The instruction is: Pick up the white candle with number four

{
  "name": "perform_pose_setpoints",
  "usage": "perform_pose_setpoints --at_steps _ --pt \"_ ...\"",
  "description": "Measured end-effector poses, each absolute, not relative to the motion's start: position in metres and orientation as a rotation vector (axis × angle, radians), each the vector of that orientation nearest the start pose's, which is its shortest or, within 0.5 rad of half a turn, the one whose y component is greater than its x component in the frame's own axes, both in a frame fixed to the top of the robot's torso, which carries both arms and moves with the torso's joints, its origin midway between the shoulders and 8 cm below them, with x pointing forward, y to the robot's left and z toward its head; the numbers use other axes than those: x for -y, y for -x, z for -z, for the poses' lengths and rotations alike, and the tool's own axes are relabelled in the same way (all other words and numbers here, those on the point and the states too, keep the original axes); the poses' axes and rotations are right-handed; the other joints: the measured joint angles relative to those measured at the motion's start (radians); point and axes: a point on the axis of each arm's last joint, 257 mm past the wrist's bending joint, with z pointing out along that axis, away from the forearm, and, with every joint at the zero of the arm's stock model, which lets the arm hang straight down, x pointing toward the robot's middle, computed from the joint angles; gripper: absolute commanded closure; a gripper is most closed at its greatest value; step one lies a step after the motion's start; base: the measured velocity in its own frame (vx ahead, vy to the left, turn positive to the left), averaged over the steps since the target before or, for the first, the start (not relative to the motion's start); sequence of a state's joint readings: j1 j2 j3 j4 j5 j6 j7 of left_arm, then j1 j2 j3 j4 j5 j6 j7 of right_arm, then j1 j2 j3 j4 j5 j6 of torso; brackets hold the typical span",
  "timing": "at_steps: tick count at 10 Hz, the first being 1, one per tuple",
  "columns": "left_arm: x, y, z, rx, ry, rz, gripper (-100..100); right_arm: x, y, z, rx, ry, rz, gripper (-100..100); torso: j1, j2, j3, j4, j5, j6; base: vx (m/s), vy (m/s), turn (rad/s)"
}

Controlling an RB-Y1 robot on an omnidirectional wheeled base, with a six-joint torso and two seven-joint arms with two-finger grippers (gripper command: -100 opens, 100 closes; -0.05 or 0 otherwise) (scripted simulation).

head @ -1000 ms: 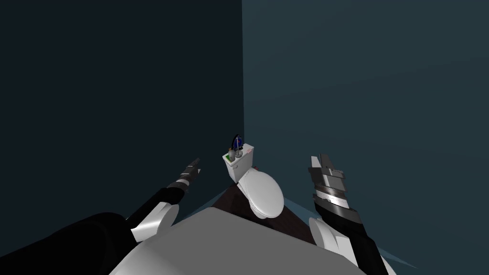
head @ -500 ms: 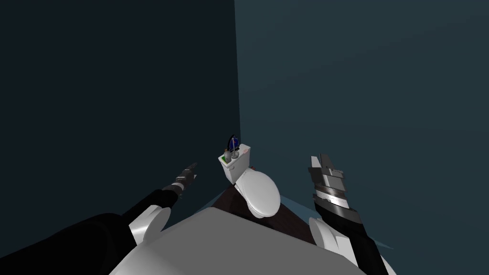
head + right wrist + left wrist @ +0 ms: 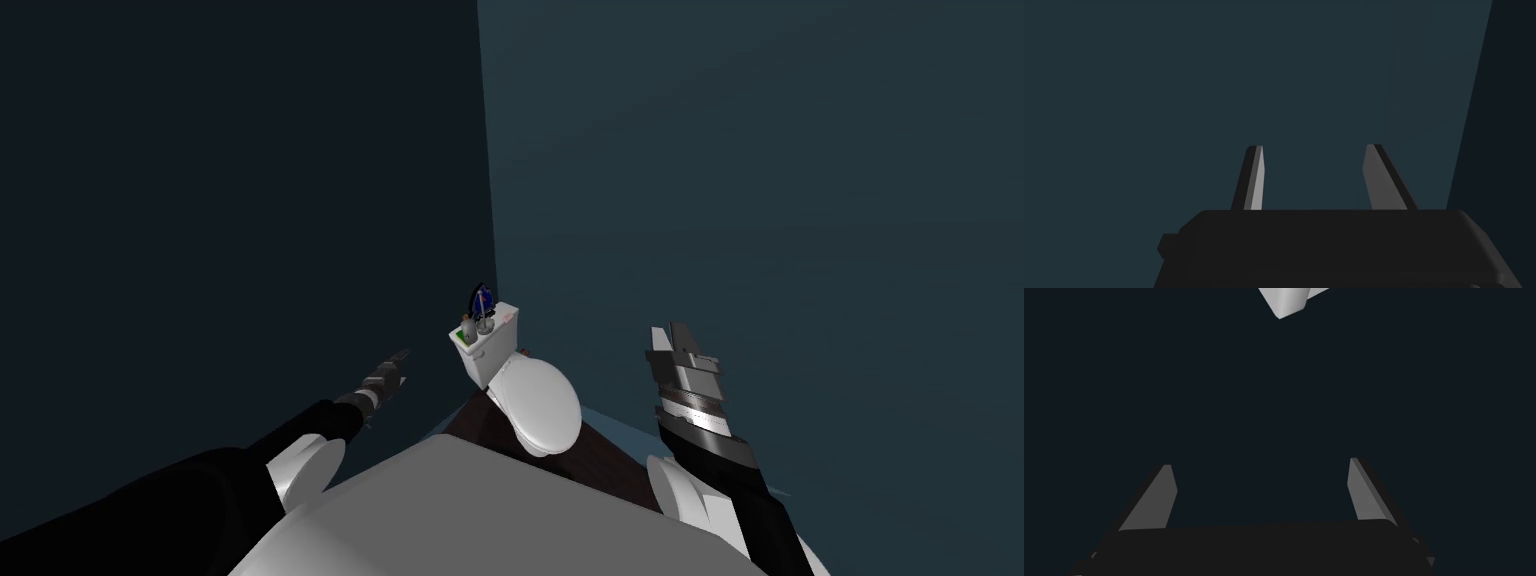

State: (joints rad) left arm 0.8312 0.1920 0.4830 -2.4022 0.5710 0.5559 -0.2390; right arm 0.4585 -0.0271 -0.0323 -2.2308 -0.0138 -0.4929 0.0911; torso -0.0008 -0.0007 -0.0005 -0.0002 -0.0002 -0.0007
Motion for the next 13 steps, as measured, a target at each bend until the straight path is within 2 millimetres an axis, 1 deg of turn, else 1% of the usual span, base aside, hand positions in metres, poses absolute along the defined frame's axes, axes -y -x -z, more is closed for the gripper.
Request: perform_pose_setpoints --at_steps 2,3,4,5,6,8,9,10,11,13 --pt "-0.481 -0.251 0.211 -1.333 1.570 0.569 -100 0.288 -0.356 -0.016 -0.657 -0.623 -1.204 0 -0.001 -0.001 0.000 0.000 0.000 0.000 0.023 -0.011 -0.056" --pt "-0.480 -0.248 0.216 -1.349 1.587 0.560 -100 0.288 -0.356 -0.016 -0.657 -0.623 -1.204 0 0.000 0.000 0.000 0.000 0.000 0.000 0.032 -0.019 -0.241" --pt "-0.484 -0.242 0.220 -1.369 1.603 0.544 -100 0.288 -0.356 -0.016 -0.657 -0.623 -1.205 0 0.000 -0.001 0.000 0.000 0.000 0.001 0.034 -0.010 -0.123" --pt "-0.484 -0.237 0.223 -1.390 1.616 0.530 -100 0.288 -0.356 -0.016 -0.657 -0.623 -1.204 0 0.000 -0.001 0.000 0.000 0.000 0.000 0.018 -0.002 0.024" --pt "-0.483 -0.234 0.227 -1.407 1.631 0.521 -100 0.288 -0.356 -0.016 -0.657 -0.623 -1.204 0 0.000 0.000 0.000 0.000 0.000 0.000 0.033 -0.019 -0.286" --pt "-0.487 -0.221 0.233 -1.454 1.662 0.491 -100 0.288 -0.356 -0.016 -0.657 -0.623 -1.204 0 0.000 -0.001 -0.001 0.000 0.000 0.000 0.029 -0.004 -0.031" --pt "-0.486 -0.218 0.237 -1.470 1.674 0.482 -100 0.288 -0.356 -0.016 -0.657 -0.623 -1.204 0 0.000 0.000 0.000 0.000 0.000 0.000 0.042 -0.012 -0.224" --pt "-0.487 -0.210 0.240 -1.493 1.687 0.468 -100 0.288 -0.356 -0.016 -0.657 -0.623 -1.205 0 0.000 -0.001 -0.001 0.000 0.000 0.001 0.046 -0.009 -0.142" --pt "-0.487 -0.205 0.242 -1.515 1.694 0.455 -100 0.288 -0.356 -0.016 -0.657 -0.623 -1.204 0 0.000 -0.002 -0.001 0.000 0.000 0.000 0.024 -0.006 0.009" --pt "-0.488 -0.196 0.245 -1.555 1.714 0.434 -100 0.288 -0.356 -0.016 -0.657 -0.623 -1.205 0 0.000 -0.001 -0.001 0.000 0.000 0.001 0.028 -0.006 -0.182"
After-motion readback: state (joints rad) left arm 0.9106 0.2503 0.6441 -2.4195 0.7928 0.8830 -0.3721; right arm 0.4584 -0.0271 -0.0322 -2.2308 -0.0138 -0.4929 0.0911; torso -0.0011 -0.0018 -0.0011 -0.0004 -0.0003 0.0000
